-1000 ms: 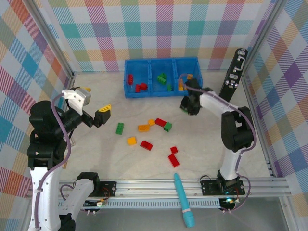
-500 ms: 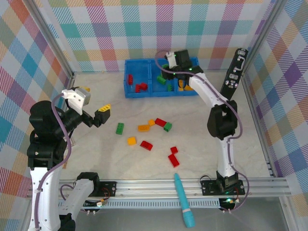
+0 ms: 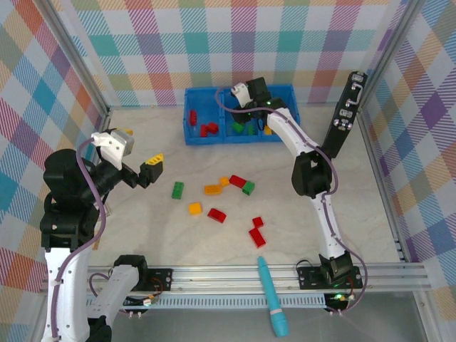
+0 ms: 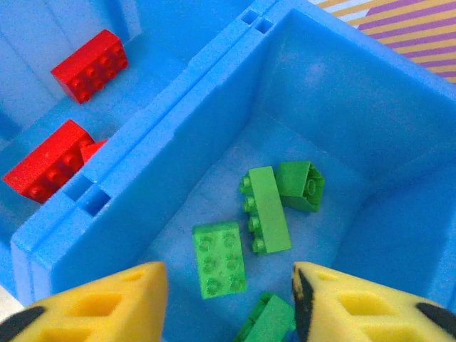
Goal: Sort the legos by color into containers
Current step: Place the lego in the container, then pick up the lego from the center of the table.
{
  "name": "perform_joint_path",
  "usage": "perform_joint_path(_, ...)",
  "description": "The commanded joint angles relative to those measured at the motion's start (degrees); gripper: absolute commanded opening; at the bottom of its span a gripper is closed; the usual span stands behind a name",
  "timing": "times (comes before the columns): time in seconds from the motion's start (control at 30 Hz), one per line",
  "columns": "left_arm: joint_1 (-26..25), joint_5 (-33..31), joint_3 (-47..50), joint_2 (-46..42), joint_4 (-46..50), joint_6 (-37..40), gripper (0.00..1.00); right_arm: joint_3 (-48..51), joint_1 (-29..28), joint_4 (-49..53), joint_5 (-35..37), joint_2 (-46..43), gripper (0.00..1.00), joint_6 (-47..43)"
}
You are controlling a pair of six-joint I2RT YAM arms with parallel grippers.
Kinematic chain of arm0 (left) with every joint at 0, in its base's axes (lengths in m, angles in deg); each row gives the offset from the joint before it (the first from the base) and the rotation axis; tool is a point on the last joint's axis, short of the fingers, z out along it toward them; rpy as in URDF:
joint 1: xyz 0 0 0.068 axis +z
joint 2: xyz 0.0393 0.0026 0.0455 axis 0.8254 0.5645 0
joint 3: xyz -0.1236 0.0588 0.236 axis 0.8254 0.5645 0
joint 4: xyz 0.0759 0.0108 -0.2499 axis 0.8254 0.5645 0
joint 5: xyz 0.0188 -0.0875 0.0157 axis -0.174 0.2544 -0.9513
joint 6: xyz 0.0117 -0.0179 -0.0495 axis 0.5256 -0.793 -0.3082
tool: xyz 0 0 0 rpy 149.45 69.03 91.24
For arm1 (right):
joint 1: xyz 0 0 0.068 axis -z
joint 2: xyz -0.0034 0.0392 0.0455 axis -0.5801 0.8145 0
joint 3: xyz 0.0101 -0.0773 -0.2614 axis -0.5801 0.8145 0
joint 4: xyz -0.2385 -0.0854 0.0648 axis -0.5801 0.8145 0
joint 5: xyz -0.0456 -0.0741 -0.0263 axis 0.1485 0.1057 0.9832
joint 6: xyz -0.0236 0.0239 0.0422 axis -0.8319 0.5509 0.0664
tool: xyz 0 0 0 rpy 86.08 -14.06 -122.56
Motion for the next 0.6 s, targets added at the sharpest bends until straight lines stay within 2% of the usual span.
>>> perform_joint_path(0.0,0.97,0.40,-0.39,-0.46,-0.54,0.98,1.00,-0.57,-0.49,2.20,0.38,-2.05,0.55,-1.66)
perform_joint_path(0.2,0.97,0.58,-0.49,-1.34,-0.54,0.89,1.00,3.12,-0.75,5.57,0.71,-7.24,0.55,-0.26)
perform_joint_path(0.3,0.97,0.89,-0.49,-1.79,-0.61,0.80,1.00,9.74,-1.53,9.19,1.48,-13.47,0.57,2.82)
perform_joint_path(0.4,0.97,1.17,-0.31,-2.23,-0.88,0.67,1.00,26.44,-2.95,6.73,0.25,-23.46,0.63,4.00)
perform_joint_path(0.47,0.97,1.49,-0.36,-2.33,-1.02,0.54,1.00,39.80,-4.23,2.20,-1.75,-31.47,0.71,2.61)
perform_joint_path(0.57,0.97,2.28,-0.35,-2.33,-1.42,0.28,1.00,52.01,-4.82,0.19,-6.79,-38.82,0.78,3.01)
